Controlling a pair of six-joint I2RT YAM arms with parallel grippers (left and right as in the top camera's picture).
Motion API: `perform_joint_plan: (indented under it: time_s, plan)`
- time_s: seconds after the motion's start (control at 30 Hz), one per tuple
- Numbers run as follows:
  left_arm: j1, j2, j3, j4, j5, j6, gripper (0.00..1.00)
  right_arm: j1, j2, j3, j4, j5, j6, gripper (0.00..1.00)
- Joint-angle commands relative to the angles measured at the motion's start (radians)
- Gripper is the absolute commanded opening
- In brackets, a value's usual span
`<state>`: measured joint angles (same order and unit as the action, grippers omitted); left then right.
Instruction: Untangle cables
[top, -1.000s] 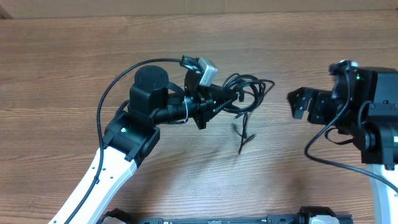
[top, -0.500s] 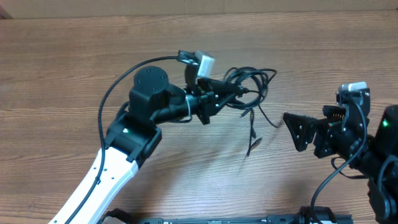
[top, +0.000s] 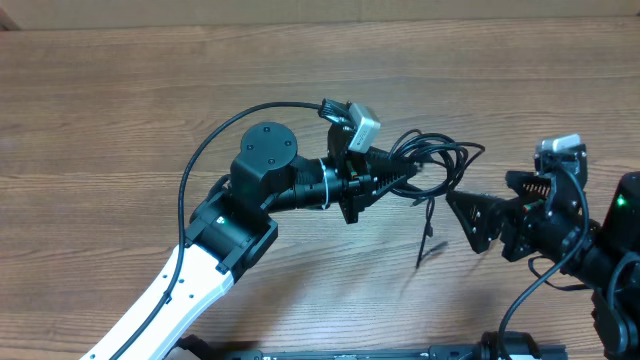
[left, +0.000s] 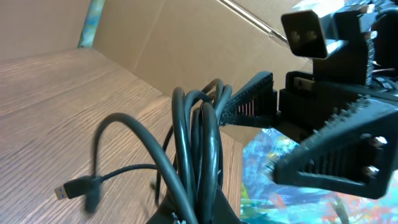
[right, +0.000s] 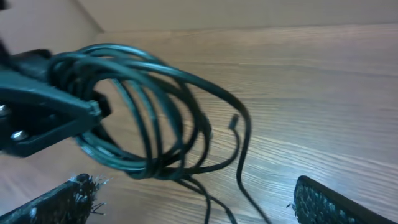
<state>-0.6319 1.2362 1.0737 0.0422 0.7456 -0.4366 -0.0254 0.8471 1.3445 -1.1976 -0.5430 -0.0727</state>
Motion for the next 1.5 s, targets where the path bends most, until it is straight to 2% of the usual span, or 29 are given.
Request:
perform_joint_plan:
  time_s: [0.0,0.07,0.13,0.3,0.43,0.5,0.67,0.9,1.07,1.27,1.47]
  plan:
    - [-0.004,-0.021,0.010,0.007,0.100,0.156,0.04,-0.002,-0.003,0.005,0.003,-0.069,-0.095,0.99]
    - [-0.004,-0.021,0.010,-0.013,0.169,0.274,0.04,-0.002,-0.003,0.005,0.001,-0.069,-0.143,0.97]
    - [-0.004,-0.021,0.010,-0.031,0.192,0.335,0.04,-0.002,-0.003,0.005,-0.004,-0.069,-0.188,0.97]
    - [-0.001,-0.021,0.010,-0.088,0.182,0.509,0.04,-0.002,-0.003,0.005,-0.030,-0.069,-0.306,0.89]
    - [-0.001,-0.021,0.010,-0.152,0.107,0.629,0.04,-0.002,-0.003,0.006,-0.036,-0.069,-0.350,0.89]
    - [-0.001,-0.021,0.010,-0.172,0.062,0.647,0.04,-0.002,-0.003,0.006,-0.043,-0.069,-0.373,0.89]
    - [-0.003,-0.021,0.010,-0.173,0.060,0.647,0.04,-0.002,-0.003,0.006,-0.046,-0.071,-0.415,0.89]
    - [-0.004,-0.020,0.010,-0.174,0.082,0.653,0.04,-0.002,-0.003,0.006,-0.049,-0.242,-0.576,0.89]
    - [-0.004,-0.020,0.010,-0.174,0.145,0.751,0.04,-0.002,-0.003,0.006,-0.077,-0.323,-0.732,0.87]
    - [-0.004,-0.020,0.010,-0.160,0.146,0.858,0.04,-0.002,-0.003,0.006,-0.169,-0.350,-0.888,0.82]
    - [-0.004,-0.020,0.010,-0.117,0.146,0.869,0.04,-0.002,-0.003,0.006,-0.217,-0.367,-0.954,0.81]
